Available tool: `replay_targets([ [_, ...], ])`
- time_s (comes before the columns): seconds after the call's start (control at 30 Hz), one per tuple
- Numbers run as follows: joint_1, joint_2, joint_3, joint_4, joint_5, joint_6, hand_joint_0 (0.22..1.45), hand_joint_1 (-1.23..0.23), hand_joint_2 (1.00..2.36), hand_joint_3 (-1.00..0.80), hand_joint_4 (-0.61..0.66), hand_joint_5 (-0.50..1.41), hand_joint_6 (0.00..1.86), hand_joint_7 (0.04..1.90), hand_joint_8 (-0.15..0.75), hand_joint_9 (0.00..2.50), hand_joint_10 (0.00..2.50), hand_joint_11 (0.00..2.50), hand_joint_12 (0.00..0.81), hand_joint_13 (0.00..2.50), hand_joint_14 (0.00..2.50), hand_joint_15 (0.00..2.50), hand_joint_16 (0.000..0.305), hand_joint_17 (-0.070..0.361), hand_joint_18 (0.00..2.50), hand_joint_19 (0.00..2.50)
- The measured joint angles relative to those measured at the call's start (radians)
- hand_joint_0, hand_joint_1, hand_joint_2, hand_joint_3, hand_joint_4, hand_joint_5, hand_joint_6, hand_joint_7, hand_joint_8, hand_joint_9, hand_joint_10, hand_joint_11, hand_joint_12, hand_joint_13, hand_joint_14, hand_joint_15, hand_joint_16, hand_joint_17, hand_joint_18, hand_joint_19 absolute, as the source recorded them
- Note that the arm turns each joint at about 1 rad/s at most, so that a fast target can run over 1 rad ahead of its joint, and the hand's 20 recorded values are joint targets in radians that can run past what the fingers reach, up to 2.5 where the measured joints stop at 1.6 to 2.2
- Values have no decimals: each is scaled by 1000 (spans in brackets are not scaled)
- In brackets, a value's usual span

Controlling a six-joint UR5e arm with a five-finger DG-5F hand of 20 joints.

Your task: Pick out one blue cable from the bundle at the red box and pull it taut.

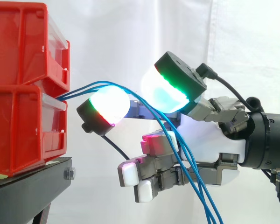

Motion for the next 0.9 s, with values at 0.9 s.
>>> replay_targets([
  [0.9,0,0,0,-5,-1,-22,644,-672,1009,-397,-119,-100,868,848,281,1400,27,850,356,1044,19,513,44,99,903,665],
])
